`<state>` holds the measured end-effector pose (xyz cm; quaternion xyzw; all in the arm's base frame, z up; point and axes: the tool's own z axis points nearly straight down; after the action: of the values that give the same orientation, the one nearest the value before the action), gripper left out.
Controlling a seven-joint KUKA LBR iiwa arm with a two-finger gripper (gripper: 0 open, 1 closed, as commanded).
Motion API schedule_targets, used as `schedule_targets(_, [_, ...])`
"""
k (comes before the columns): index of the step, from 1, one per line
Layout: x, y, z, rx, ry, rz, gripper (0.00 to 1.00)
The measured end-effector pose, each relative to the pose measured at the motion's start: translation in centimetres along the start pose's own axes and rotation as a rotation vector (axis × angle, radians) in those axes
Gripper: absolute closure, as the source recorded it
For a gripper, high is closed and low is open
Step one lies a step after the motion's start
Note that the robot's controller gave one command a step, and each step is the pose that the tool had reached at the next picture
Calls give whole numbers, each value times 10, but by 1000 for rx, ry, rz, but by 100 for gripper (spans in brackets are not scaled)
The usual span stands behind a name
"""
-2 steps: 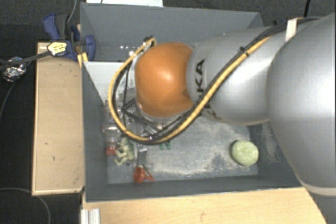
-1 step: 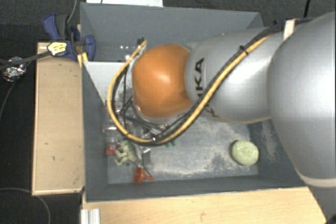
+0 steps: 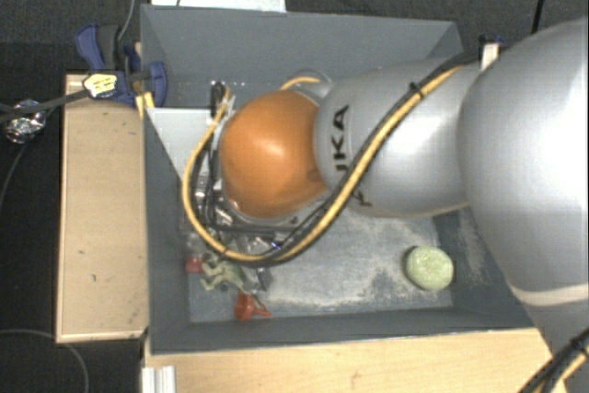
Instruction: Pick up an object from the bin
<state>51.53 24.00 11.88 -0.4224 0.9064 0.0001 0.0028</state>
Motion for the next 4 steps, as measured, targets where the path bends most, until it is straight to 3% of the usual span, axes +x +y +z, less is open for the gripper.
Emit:
schedule_targets(1, [-15,3,44,2,-5,-42,100])
schedule_targets(4, [-13,3,25,0,-2,-40,100])
